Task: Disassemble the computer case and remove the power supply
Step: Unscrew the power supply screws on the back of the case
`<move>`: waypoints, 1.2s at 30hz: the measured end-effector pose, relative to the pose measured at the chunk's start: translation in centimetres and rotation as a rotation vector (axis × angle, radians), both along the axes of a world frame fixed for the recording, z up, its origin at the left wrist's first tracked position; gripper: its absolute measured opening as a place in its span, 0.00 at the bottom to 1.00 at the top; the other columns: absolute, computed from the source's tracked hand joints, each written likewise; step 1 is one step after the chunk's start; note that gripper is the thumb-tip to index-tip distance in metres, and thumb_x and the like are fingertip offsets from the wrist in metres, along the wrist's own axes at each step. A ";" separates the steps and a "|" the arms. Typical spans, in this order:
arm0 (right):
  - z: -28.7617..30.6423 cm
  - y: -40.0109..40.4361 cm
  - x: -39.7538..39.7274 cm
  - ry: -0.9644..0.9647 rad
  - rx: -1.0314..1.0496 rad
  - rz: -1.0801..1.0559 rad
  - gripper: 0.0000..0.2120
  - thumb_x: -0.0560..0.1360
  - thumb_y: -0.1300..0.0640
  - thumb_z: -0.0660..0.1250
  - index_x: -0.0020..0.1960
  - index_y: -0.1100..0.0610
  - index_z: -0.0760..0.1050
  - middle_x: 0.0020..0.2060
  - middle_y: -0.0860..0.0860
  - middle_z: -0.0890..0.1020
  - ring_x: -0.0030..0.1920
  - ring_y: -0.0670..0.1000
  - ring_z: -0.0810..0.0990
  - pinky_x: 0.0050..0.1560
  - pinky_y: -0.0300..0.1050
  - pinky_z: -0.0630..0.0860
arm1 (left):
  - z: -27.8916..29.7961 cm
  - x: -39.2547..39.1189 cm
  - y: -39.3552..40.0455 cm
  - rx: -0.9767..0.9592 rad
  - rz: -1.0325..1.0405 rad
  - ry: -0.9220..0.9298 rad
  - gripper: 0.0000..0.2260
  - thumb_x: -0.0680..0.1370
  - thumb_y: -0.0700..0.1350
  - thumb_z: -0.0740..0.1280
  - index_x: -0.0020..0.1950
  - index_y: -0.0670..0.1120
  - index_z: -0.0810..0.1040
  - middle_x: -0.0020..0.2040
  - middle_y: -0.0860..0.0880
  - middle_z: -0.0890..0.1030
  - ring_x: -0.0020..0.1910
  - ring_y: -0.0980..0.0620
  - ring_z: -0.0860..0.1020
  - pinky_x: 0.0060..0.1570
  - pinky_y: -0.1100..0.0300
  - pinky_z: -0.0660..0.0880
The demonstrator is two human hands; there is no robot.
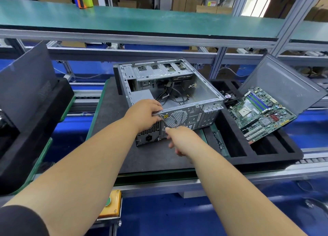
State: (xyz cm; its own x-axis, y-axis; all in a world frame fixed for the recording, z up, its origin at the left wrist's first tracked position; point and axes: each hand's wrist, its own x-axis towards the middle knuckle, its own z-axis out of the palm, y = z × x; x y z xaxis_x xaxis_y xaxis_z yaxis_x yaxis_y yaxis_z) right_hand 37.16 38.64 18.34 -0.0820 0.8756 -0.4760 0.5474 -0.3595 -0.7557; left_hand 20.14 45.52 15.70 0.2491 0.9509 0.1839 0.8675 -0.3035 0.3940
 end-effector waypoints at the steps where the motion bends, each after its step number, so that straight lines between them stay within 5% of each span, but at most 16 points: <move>1: -0.1 0.1 0.4 0.219 -0.149 -0.094 0.17 0.81 0.47 0.60 0.45 0.60 0.75 0.35 0.54 0.78 0.27 0.49 0.70 0.30 0.38 0.67 | 0.0 0.0 0.0 0.000 -0.001 0.004 0.16 0.75 0.48 0.72 0.62 0.49 0.80 0.65 0.56 0.76 0.64 0.54 0.72 0.60 0.62 0.66; 4: -0.8 0.0 1.7 0.712 -0.421 -0.240 0.20 0.83 0.50 0.58 0.39 0.62 0.76 0.35 0.56 0.79 0.24 0.46 0.70 0.25 0.36 0.69 | 0.0 -0.1 0.0 0.000 0.002 0.000 0.17 0.75 0.47 0.72 0.63 0.49 0.80 0.65 0.55 0.76 0.65 0.53 0.71 0.62 0.62 0.66; 10: -2.0 -0.8 0.8 0.860 -0.498 -0.209 0.18 0.84 0.48 0.54 0.40 0.56 0.69 0.24 0.48 0.66 0.17 0.44 0.58 0.18 0.36 0.56 | 0.0 0.0 0.0 0.008 -0.001 0.001 0.16 0.75 0.47 0.72 0.63 0.48 0.80 0.65 0.55 0.76 0.65 0.53 0.71 0.62 0.63 0.65; 16: -2.1 -0.8 -0.3 0.310 -0.132 -0.115 0.16 0.84 0.50 0.52 0.42 0.56 0.68 0.26 0.52 0.68 0.19 0.46 0.60 0.23 0.36 0.56 | 0.0 0.0 -0.1 0.006 -0.004 -0.021 0.15 0.74 0.46 0.72 0.61 0.49 0.81 0.64 0.55 0.77 0.64 0.54 0.72 0.62 0.60 0.67; 22: -1.9 -0.7 -0.3 -0.370 0.266 0.183 0.12 0.84 0.51 0.54 0.46 0.57 0.66 0.46 0.55 0.78 0.49 0.59 0.76 0.40 0.44 0.64 | -0.1 0.0 0.0 0.013 -0.007 -0.027 0.15 0.74 0.46 0.73 0.60 0.48 0.82 0.63 0.55 0.78 0.63 0.53 0.73 0.60 0.62 0.67; 25: -1.9 -1.0 -1.1 -0.582 0.321 0.174 0.05 0.82 0.56 0.57 0.56 0.56 0.66 0.54 0.54 0.80 0.51 0.57 0.79 0.42 0.45 0.67 | -0.1 0.0 -0.1 0.018 -0.015 -0.032 0.13 0.74 0.45 0.73 0.59 0.48 0.82 0.62 0.55 0.78 0.61 0.53 0.73 0.58 0.62 0.66; 29: -2.0 -1.1 -2.2 -0.782 0.339 0.178 0.17 0.79 0.60 0.61 0.66 0.60 0.63 0.53 0.53 0.82 0.53 0.56 0.82 0.38 0.44 0.69 | 0.0 0.0 -0.1 0.022 -0.016 -0.036 0.12 0.74 0.45 0.73 0.58 0.49 0.83 0.61 0.55 0.79 0.60 0.53 0.74 0.57 0.61 0.68; 33: -1.2 -0.6 -1.1 -0.539 0.290 0.210 0.09 0.82 0.51 0.60 0.56 0.57 0.69 0.53 0.54 0.80 0.53 0.57 0.79 0.43 0.44 0.67 | 0.0 0.0 -0.1 0.021 -0.011 -0.025 0.13 0.74 0.46 0.72 0.58 0.48 0.82 0.61 0.55 0.78 0.61 0.54 0.73 0.56 0.64 0.65; 36: -1.0 0.0 0.4 0.069 -0.005 -0.012 0.16 0.80 0.45 0.63 0.43 0.58 0.74 0.38 0.54 0.77 0.29 0.51 0.73 0.31 0.40 0.68 | -0.1 0.0 -0.1 0.022 -0.007 -0.015 0.13 0.75 0.47 0.72 0.59 0.49 0.82 0.63 0.56 0.77 0.62 0.54 0.72 0.55 0.64 0.65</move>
